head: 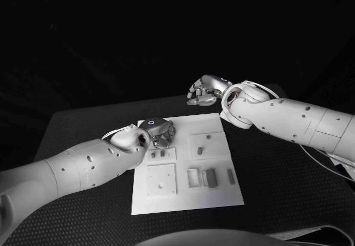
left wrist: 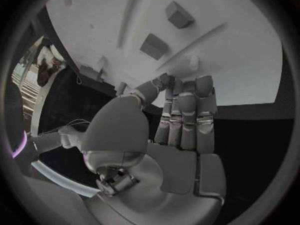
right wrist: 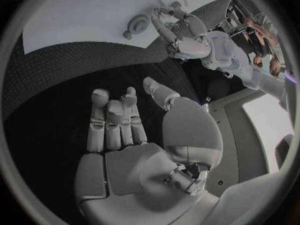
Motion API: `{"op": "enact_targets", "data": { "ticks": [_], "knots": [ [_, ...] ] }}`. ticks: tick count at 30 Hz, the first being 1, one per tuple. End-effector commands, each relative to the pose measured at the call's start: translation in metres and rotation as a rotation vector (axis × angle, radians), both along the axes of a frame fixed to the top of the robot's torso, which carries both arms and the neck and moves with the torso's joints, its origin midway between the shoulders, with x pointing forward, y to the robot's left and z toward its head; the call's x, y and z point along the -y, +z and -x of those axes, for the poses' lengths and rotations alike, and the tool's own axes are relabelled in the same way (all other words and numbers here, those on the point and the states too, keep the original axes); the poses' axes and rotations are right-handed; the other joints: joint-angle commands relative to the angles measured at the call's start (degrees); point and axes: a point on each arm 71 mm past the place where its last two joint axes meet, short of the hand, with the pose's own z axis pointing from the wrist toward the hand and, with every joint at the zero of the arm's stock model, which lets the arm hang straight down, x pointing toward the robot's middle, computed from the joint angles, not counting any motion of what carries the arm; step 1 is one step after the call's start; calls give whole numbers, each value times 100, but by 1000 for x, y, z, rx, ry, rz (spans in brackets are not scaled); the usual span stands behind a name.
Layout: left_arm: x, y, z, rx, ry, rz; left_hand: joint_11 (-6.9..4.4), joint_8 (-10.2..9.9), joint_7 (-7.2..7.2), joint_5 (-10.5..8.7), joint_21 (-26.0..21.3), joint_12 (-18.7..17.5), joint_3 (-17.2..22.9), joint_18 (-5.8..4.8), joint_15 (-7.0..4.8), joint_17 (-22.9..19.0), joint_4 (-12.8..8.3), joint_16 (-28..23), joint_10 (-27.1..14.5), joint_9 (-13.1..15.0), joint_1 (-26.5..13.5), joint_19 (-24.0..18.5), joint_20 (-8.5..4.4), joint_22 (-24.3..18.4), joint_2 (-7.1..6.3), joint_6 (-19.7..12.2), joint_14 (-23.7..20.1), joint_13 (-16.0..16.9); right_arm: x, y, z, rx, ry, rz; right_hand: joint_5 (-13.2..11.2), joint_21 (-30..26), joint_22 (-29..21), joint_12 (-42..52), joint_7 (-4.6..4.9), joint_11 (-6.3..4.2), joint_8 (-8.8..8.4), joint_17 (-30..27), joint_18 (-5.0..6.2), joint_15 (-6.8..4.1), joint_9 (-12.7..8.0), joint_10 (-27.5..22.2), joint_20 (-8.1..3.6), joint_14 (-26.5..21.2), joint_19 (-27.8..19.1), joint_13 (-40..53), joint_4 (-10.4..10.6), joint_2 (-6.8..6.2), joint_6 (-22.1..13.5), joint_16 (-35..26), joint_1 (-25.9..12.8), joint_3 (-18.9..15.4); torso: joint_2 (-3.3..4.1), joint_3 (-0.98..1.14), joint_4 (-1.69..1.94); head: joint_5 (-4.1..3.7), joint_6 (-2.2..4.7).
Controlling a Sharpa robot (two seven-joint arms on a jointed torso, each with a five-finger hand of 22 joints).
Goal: Assemble the parts on the task board
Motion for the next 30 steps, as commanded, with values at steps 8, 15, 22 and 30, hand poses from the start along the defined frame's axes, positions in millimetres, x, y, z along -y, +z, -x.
{"op": "enact_targets", "data": {
  "ticks": [8, 15, 22, 30],
  "knots": [
    [0, 19, -1, 19, -8, 58, -1, 41, -4, 14, -31, 28, 33, 517, -37, -10, 0, 22, 52, 6, 59, 40, -20, 69, 46, 52, 72, 15, 0, 0, 0, 2, 9, 2, 11, -12, 91, 27, 50, 24, 9, -10, 82, -5, -3, 26, -17, 22, 9, -9, 16, 55, -6, 0, 14, -3, 0, -2, 0, 24, 22],
    [-17, 27, -6, 1, 7, 25, -2, 42, -5, 13, -34, 25, 37, 515, -39, -12, -3, 21, 56, 7, 60, 41, -22, 69, 43, 55, 74, 16, 1, 0, 0, 1, 7, 4, 11, -12, 91, 27, 50, 24, 9, -10, 82, -5, -3, 26, -17, 23, 10, -10, 16, 55, -6, 0, 13, -3, 2, 3, 1, 43, 17],
    [-38, 26, -8, -8, 39, 4, -2, 41, -5, 12, -37, 22, 39, 512, -39, -13, -4, 20, 56, 6, 59, 40, -23, 68, 41, 53, 74, 16, 3, 0, 1, 0, 3, 5, 11, -12, 91, 27, 50, 23, 10, -11, 82, -5, -3, 26, -17, 23, 10, -10, 15, 55, -5, -1, 14, -3, 6, -1, 14, 30, 10],
    [-50, 23, -10, -13, 56, -15, -3, 41, -5, 11, -40, 19, 41, 510, -39, -14, -5, 19, 57, 6, 60, 40, -24, 68, 41, 53, 74, 17, 3, 0, 1, 0, 4, 5, 11, -12, 91, 28, 50, 23, 10, -11, 82, -5, -3, 26, -17, 23, 10, -11, 14, 56, -5, -1, 14, -3, 8, -1, -2, 52, 9]
  ]
}}
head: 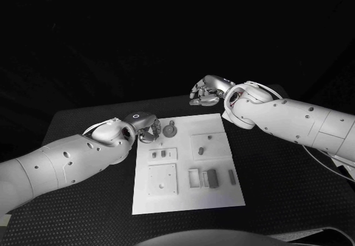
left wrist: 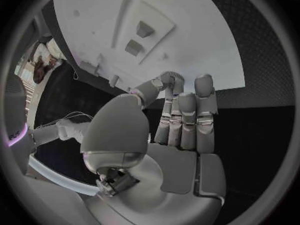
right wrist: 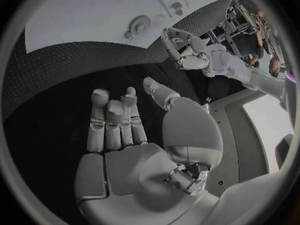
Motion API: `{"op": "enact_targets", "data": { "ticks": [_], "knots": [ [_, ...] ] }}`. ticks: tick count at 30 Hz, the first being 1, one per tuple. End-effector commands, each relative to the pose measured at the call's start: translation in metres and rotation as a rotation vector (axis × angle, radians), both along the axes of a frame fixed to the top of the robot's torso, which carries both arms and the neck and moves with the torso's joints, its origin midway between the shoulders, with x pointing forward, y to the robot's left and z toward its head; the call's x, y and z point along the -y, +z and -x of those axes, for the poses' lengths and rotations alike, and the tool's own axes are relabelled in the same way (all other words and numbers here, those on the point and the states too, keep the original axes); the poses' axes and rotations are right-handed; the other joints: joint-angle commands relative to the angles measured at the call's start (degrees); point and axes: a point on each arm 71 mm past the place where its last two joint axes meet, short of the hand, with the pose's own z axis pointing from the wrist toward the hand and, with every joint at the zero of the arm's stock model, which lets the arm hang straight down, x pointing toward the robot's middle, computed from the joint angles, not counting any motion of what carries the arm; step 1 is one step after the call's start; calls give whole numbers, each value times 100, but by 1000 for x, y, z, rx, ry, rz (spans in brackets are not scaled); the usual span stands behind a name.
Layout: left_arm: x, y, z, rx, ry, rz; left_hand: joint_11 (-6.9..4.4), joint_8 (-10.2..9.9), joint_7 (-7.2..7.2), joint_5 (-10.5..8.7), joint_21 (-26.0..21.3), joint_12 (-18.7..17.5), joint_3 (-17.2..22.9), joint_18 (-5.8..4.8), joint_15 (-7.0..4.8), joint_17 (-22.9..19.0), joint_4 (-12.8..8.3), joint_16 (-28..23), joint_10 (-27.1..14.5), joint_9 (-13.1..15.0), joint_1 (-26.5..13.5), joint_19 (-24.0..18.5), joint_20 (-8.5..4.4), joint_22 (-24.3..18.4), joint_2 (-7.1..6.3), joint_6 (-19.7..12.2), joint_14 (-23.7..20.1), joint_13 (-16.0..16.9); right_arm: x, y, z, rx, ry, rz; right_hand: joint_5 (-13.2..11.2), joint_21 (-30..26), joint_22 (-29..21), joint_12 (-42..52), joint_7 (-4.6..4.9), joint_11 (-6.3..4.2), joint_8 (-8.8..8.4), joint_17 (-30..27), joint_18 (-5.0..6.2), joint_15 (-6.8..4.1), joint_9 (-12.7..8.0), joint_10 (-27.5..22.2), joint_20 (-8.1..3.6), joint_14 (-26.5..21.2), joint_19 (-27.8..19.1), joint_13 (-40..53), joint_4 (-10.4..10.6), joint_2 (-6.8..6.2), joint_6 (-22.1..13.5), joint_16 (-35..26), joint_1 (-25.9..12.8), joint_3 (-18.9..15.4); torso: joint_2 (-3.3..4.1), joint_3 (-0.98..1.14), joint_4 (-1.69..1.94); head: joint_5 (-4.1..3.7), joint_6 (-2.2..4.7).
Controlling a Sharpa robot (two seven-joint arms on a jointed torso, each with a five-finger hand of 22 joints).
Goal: Assemble the parts on the task board
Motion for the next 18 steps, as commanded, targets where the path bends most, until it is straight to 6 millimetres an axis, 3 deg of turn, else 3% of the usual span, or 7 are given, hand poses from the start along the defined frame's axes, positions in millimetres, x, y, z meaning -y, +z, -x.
{"op": "enact_targets", "data": {
  "ticks": [1, 18],
  "knots": [
    [1, -2, 1, -18, -10, -12, 2, 23, 4, 34, -40, 9, 48, 514, -39, -10, -1, 19, 55, 4, 5, 10, -15, 65, 67, 21, 74, 5, -1, 0, 1, 0, 10, 3, 11, -12, 91, 28, 37, 23, 10, -6, 82, -5, -3, 26, -28, 22, 20, -6, 14, 56, 7, -1, 14, -3, 6, 0, -10, 8, -8],
    [5, -10, 4, -27, -31, -24, 1, 23, 4, 32, -46, 7, 53, 510, -40, -11, 0, 18, 61, 4, 5, 9, -17, 65, 70, 21, 75, 7, -2, 0, 1, 0, 11, 2, 11, -12, 91, 28, 37, 23, 10, -6, 82, -6, -3, 26, -28, 22, 20, -7, 13, 57, 7, -1, 14, -2, 2, 6, -17, 17, -18]
  ]
}}
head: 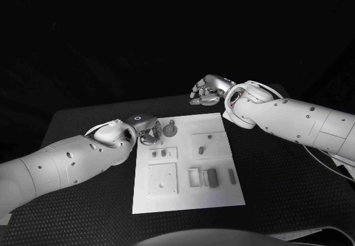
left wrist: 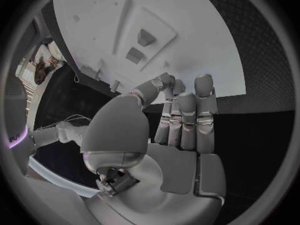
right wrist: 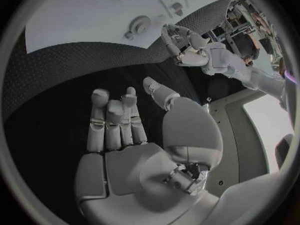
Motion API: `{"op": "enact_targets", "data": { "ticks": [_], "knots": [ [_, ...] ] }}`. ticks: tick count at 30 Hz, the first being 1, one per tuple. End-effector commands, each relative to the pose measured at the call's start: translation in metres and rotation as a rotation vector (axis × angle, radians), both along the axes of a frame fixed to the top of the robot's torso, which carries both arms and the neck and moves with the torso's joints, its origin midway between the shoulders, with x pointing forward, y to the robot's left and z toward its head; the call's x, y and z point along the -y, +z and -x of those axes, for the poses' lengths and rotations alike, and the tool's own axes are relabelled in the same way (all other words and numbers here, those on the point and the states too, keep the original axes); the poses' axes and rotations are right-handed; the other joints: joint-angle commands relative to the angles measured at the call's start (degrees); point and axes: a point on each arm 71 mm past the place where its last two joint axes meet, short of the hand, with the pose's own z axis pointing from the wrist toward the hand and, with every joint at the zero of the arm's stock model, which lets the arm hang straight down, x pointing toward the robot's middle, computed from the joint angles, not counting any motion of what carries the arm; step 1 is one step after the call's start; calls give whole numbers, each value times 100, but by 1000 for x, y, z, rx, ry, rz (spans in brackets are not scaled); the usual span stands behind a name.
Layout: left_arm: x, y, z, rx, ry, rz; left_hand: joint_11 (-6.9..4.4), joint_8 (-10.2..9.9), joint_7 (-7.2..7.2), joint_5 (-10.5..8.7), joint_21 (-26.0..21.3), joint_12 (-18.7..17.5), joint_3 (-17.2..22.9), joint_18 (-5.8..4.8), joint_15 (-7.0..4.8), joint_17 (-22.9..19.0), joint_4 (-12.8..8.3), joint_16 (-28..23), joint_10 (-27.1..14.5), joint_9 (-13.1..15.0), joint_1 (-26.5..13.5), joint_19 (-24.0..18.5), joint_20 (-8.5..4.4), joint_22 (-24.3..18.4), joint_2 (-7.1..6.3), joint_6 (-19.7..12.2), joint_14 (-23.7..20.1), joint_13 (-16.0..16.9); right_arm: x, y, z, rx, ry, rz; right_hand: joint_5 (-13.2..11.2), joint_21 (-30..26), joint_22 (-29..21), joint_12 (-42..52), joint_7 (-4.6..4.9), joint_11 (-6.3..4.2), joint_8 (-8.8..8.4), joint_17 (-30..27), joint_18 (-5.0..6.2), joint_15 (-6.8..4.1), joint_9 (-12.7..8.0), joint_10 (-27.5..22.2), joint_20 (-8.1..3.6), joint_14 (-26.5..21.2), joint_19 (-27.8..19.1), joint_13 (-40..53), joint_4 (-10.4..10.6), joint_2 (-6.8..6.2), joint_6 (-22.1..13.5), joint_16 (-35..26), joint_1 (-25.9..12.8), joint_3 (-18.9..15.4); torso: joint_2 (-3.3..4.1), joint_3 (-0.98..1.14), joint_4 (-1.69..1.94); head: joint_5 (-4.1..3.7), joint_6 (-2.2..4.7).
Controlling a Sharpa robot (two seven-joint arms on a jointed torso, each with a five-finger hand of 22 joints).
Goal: Assemble the parts on the task board
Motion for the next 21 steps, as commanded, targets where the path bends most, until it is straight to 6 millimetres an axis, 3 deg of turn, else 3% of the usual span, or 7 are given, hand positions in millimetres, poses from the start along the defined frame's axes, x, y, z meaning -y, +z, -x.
{"op": "enact_targets", "data": {
  "ticks": [1, 21],
  "knots": [
    [4, -1, 2, -5, -22, 1, 1, 20, 7, 20, -23, 15, 24, 510, -25, -7, 2, 20, 27, 10, 17, -1, -28, 66, 58, 24, 59, 11, -1, 0, 0, 1, 11, 3, 11, -12, 90, 28, 40, 23, 11, -7, 82, -6, -3, 26, -29, 22, 21, -7, 13, 57, 3, -1, 14, -2, -3, 7, -3, -3, -1],
    [7, -4, 7, -30, -38, -19, -2, 22, 5, 19, -34, 11, 30, 503, -28, -9, 0, 18, 37, 10, 18, -3, -32, 65, 60, 28, 60, 14, 0, 0, 1, 1, 9, 4, 11, -13, 90, 28, 40, 23, 11, -7, 82, -6, -3, 26, -29, 23, 21, -8, 11, 59, 3, -1, 15, -2, -4, 5, 2, -17, -12]
  ]
}}
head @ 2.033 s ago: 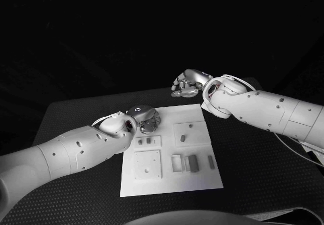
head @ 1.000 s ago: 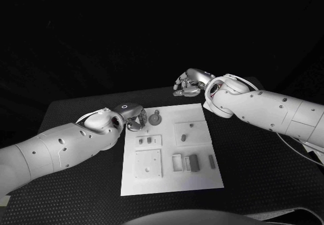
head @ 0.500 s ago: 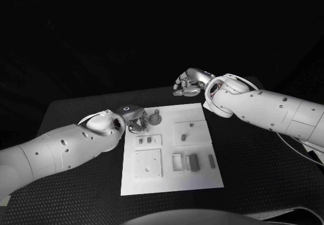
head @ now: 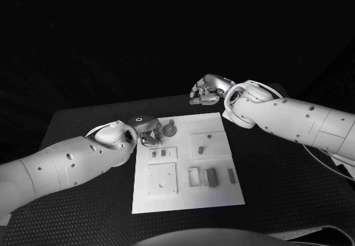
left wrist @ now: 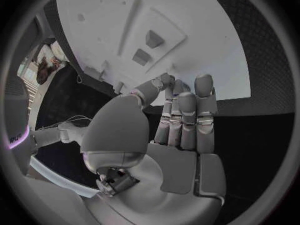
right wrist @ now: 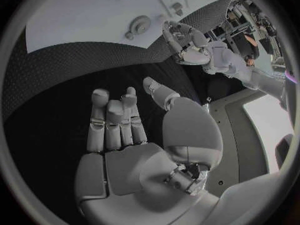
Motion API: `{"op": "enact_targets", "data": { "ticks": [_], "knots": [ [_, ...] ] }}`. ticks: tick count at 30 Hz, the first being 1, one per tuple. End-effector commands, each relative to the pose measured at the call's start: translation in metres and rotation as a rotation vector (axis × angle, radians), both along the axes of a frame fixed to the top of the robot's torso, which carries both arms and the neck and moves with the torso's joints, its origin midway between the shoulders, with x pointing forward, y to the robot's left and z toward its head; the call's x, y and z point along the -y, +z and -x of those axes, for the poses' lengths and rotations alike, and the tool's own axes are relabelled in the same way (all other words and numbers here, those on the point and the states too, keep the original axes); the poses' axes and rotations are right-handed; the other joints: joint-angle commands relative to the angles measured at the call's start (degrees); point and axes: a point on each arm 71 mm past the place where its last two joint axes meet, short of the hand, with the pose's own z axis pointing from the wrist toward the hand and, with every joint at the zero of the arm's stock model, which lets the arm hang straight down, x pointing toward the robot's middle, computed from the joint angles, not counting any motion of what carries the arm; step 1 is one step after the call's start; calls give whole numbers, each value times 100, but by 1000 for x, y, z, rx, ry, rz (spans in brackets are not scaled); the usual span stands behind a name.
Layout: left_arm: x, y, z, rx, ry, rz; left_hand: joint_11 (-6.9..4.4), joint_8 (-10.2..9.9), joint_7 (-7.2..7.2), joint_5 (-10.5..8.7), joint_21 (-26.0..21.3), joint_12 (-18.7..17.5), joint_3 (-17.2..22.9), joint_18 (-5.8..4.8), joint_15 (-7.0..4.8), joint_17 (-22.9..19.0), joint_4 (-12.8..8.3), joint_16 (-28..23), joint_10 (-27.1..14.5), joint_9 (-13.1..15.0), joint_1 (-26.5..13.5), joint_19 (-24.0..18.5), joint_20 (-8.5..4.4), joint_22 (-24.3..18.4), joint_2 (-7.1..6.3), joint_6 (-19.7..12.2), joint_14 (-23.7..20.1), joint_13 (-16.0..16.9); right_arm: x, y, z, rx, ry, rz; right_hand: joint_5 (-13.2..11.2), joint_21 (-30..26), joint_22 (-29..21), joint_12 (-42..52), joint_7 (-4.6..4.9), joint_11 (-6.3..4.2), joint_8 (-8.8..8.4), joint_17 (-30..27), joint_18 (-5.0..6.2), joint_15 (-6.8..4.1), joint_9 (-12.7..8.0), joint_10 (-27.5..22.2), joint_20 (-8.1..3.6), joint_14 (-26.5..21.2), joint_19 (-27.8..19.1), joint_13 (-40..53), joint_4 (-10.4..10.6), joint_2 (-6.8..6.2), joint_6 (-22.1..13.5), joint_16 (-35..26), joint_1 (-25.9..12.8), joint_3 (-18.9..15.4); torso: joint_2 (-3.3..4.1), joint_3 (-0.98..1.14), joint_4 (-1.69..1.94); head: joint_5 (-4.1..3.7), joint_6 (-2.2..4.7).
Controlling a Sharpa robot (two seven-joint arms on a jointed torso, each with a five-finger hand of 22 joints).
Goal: Assemble the parts on the task board
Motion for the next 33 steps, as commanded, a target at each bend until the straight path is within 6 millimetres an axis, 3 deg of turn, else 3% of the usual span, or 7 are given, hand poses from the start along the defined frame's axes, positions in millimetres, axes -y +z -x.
{"op": "enact_targets", "data": {
  "ticks": [1, 33],
  "knots": [
    [2, -3, 2, -18, -19, -21, 4, 25, 16, 41, -35, 12, 32, 503, -27, -10, 0, 23, 44, 6, 17, -12, -42, 66, 61, 42, 59, 12, -1, 0, 1, 1, 10, 3, 11, -13, 90, 28, 50, 23, 11, -8, 82, -6, -3, 26, -30, 23, 21, -9, 10, 58, -7, -1, 15, -2, 5, -2, 5, -4, -4],
    [9, -16, 4, -36, -31, -35, 2, 23, 17, 41, -48, 3, 37, 493, -28, -13, -2, 19, 51, 5, 13, -13, -47, 66, 67, 39, 55, 15, -1, 0, 1, 2, 11, 3, 11, -13, 90, 28, 50, 22, 12, -9, 82, -7, -3, 26, -30, 23, 22, -10, 8, 60, -8, -1, 14, -2, 2, 3, -7, -20, -8]
  ]
}}
